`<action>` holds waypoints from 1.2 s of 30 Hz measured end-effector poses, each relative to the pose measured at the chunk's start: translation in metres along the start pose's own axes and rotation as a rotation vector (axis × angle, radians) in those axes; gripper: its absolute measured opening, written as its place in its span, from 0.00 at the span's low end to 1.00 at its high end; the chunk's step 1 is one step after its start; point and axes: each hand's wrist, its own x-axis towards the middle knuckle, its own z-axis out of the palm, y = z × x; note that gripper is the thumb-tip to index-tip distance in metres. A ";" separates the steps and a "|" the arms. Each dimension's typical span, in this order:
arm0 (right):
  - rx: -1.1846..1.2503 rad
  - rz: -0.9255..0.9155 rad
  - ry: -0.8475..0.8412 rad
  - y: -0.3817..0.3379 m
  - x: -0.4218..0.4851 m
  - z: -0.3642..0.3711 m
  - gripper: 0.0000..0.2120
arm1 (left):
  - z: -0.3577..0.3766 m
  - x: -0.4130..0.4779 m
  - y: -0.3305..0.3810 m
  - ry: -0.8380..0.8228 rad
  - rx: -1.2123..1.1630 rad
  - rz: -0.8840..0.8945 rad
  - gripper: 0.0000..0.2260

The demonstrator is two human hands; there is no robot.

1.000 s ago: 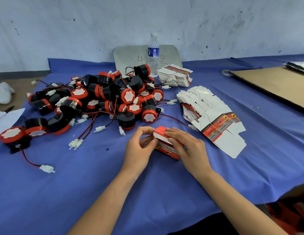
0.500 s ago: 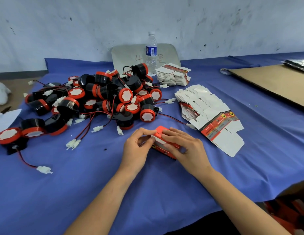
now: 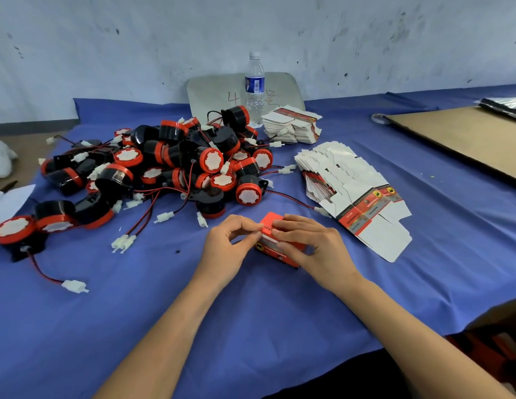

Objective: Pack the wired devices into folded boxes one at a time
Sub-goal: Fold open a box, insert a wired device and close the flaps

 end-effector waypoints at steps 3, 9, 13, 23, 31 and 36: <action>-0.054 -0.050 -0.015 0.000 0.001 0.000 0.09 | -0.003 -0.002 0.000 -0.011 0.066 0.052 0.12; -0.143 -0.047 -0.109 0.001 -0.001 -0.002 0.09 | -0.011 -0.010 -0.001 -0.069 0.140 0.106 0.08; -0.199 0.008 -0.122 0.003 -0.005 -0.005 0.12 | -0.009 -0.010 -0.001 -0.065 0.268 0.160 0.08; -0.045 0.084 -0.058 0.012 -0.016 -0.008 0.29 | -0.002 -0.022 0.005 -0.076 0.480 0.336 0.13; -0.203 0.034 -0.101 0.006 -0.019 -0.002 0.25 | 0.007 -0.016 0.004 -0.256 0.734 0.315 0.24; -0.480 0.077 -0.321 -0.006 0.000 -0.012 0.26 | 0.004 -0.011 0.006 -0.302 0.764 0.322 0.22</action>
